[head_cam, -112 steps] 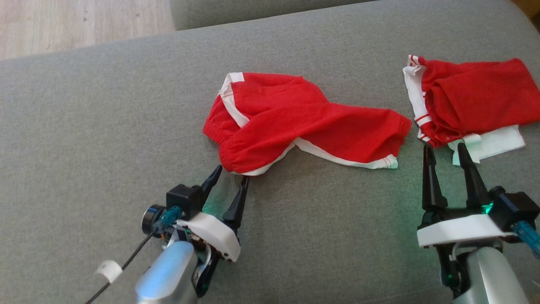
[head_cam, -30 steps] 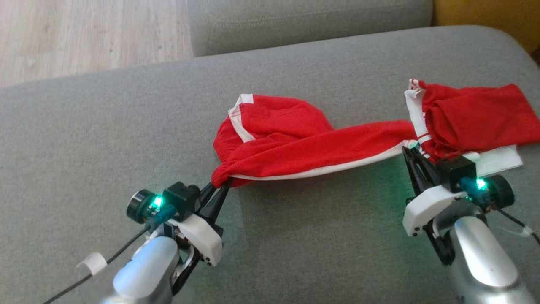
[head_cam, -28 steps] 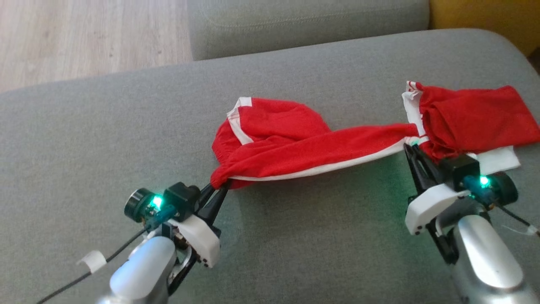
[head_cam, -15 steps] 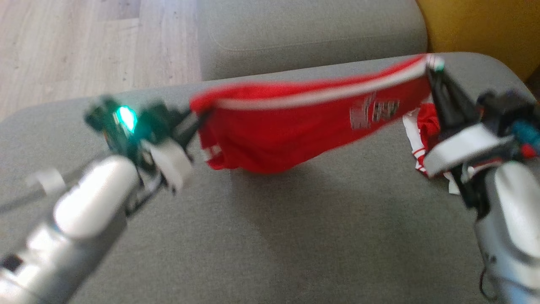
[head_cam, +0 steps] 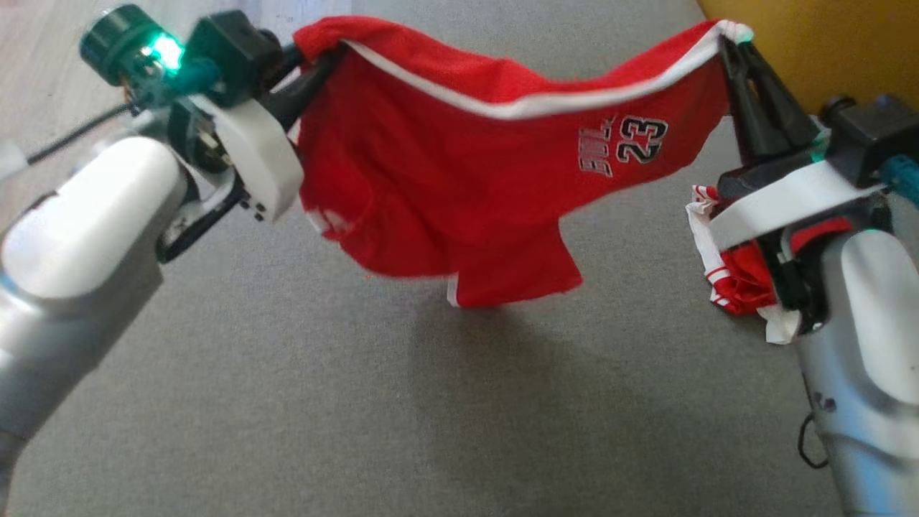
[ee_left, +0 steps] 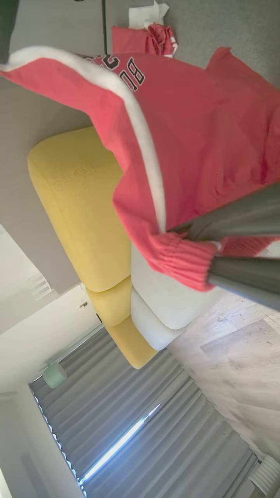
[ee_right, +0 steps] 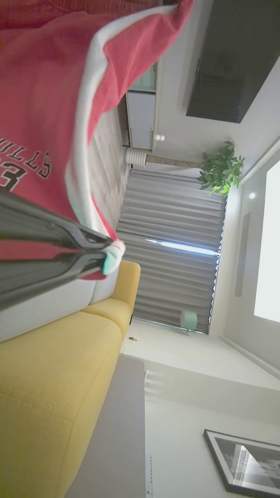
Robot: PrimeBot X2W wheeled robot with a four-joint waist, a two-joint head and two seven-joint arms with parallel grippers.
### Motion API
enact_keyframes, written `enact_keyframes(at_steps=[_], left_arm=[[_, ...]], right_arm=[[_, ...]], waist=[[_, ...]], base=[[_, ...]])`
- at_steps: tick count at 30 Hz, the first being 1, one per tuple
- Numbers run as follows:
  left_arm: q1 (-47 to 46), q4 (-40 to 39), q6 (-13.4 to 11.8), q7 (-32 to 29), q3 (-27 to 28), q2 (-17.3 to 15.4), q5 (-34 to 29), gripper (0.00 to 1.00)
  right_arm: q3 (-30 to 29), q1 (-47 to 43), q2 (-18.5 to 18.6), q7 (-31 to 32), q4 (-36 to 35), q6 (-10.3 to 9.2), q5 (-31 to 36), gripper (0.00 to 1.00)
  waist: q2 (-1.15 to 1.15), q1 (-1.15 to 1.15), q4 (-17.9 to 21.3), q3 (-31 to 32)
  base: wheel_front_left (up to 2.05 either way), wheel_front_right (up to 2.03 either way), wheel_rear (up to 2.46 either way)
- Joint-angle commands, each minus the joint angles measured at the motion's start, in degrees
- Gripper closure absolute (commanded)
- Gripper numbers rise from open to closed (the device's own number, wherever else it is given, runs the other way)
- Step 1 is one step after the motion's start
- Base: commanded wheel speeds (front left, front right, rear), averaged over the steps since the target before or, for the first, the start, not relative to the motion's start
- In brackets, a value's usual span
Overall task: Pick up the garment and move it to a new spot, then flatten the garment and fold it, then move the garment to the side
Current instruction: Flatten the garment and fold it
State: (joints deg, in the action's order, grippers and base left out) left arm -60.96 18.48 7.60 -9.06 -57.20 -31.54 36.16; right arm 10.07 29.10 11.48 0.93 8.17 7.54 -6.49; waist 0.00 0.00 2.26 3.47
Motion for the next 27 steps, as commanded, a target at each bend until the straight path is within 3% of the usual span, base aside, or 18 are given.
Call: enact_keyframes(at_steps=[1,10,27], left_arm=[[-5.39,-0.66,-0.12,0.35,3.13,-2.84,1.23,1.00],[-4.32,-0.53,-0.11,2.37,3.69,-4.17,6.31,1.00],[0.20,-11.48,-3.37,-0.54,5.34,-7.86,11.77,1.00]], right_arm=[[-0.69,4.20,-0.48,-0.50,-1.34,-0.05,0.24,1.00],[-4.18,4.07,0.36,2.70,1.41,-0.05,1.14,1.00],[-6.00,0.93,2.18,8.94,-5.74,-0.05,-0.52,1.00]], waist=[[0.00,0.00,0.06,0.06],[0.00,0.00,-0.43,0.67],[0.00,0.00,-1.94,-1.47]], base=[[0.00,0.00,0.00],[0.00,0.00,0.00],[0.00,0.00,0.00]])
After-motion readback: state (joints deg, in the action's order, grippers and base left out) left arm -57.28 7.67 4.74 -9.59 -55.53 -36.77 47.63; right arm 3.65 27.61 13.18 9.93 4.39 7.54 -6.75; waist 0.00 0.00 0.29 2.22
